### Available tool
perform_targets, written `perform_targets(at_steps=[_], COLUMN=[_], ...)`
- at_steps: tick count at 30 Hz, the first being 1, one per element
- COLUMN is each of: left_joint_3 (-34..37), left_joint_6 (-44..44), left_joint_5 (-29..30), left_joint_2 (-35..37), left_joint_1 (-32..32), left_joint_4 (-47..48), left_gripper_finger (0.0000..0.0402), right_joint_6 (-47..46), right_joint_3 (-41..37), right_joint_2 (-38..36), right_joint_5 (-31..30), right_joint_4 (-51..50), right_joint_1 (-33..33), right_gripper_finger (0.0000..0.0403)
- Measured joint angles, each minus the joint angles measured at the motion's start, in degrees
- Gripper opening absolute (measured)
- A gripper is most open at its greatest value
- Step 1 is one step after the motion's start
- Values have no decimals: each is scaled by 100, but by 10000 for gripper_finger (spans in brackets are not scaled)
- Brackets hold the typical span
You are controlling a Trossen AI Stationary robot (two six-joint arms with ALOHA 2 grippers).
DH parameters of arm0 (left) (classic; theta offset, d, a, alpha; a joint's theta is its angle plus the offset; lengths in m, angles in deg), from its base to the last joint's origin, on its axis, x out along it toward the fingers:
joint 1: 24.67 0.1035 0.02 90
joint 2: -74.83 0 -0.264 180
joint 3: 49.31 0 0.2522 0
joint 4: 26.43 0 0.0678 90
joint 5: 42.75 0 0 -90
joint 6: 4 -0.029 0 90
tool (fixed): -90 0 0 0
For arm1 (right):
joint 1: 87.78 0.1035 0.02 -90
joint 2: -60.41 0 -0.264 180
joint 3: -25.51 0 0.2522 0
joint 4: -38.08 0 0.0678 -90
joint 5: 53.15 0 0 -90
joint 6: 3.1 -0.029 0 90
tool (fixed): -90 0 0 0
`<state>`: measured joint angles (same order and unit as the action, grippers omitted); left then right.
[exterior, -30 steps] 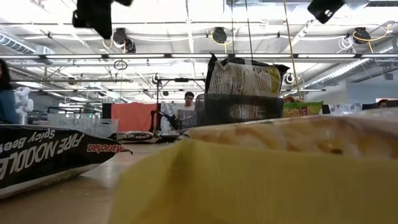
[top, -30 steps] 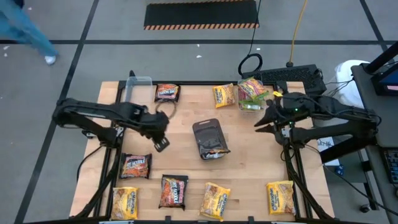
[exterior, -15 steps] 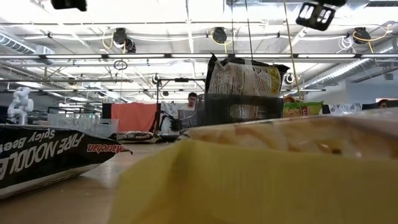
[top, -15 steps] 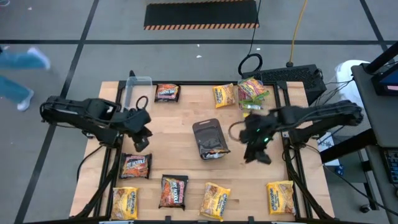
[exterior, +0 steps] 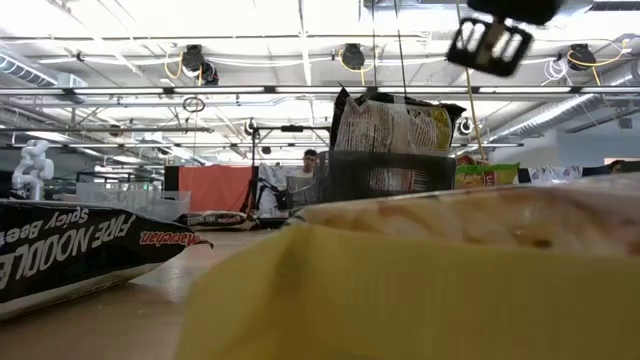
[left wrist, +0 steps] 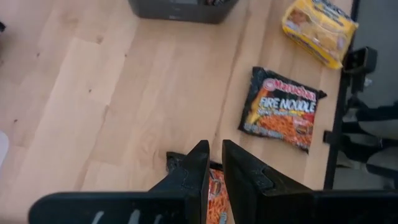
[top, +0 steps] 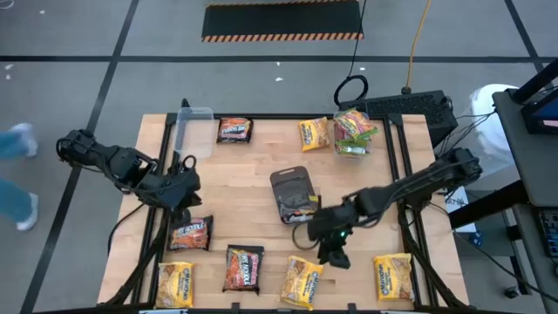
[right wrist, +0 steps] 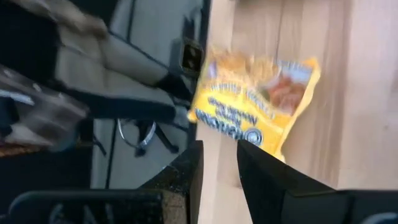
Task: Sort Maruchan noodles
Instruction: Put the bottom middle yellow noodle pack into the left transparent bin
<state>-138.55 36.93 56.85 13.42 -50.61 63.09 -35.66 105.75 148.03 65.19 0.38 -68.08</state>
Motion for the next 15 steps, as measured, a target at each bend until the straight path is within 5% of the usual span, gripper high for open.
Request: perform_targets(at_steps=[15], left_joint_3=[0], left_joint_6=[669], left_joint_5=[356], left_joint_2=[-4], left_joint_1=[-1052], left_joint_4=[-2], left_gripper_finger=[49], right_joint_6=[-194], right_joint_3=[0], right_joint_2=[1027], right_joint_5=[-1221], right_joint_4=[36], right_joint_1=[442], right_gripper_finger=[93])
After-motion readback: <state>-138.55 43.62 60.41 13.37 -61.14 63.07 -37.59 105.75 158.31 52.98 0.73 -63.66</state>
